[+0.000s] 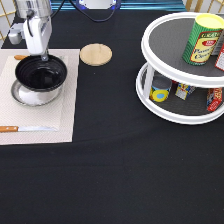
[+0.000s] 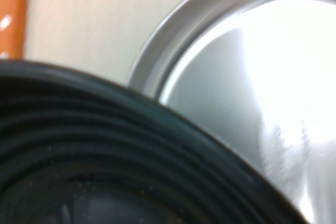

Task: Pick up the bowl from the lazy Susan and put bowl on the plate

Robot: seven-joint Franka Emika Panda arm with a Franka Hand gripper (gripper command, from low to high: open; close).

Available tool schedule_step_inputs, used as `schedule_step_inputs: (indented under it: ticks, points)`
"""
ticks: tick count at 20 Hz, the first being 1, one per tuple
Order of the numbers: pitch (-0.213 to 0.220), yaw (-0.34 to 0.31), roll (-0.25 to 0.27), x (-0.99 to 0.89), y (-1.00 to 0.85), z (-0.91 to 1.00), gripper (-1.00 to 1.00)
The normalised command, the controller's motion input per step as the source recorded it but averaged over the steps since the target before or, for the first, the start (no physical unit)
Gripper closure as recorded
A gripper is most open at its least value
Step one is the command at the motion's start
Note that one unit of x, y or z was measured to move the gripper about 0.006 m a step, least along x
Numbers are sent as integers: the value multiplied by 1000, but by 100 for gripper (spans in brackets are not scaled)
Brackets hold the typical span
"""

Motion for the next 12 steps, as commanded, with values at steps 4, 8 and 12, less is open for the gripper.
schedule_step_inputs:
  ticks: [4, 8, 12]
  points:
    - [-1, -110, 0, -554, -244, -361, 100]
    - [0, -51, 19, -280, -60, -161, 100]
    - [4, -48, 80, -63, -149, -87, 100]
